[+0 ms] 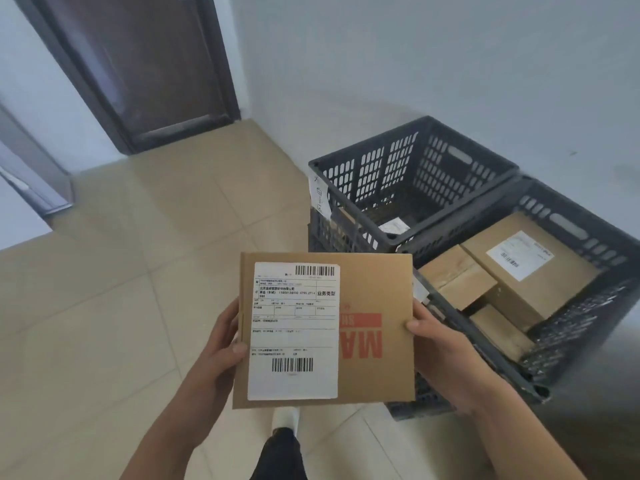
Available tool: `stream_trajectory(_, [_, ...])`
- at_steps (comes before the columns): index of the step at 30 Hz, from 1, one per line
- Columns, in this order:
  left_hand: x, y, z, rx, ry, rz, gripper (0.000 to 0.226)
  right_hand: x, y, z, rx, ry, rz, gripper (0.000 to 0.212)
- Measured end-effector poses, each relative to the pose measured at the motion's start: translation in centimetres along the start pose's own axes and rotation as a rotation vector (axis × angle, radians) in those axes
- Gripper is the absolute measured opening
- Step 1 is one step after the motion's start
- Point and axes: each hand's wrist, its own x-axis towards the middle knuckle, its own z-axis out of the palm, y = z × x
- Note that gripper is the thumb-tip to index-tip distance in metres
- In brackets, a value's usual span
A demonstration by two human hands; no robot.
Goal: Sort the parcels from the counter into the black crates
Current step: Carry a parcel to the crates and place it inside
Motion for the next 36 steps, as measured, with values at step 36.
stream_trajectory(36, [60.9,9.4,18.6,0.739,-0.59,-0.353,0.063,32.0,-13.6,-19.7,0.33,1.102,-0.081,0.06])
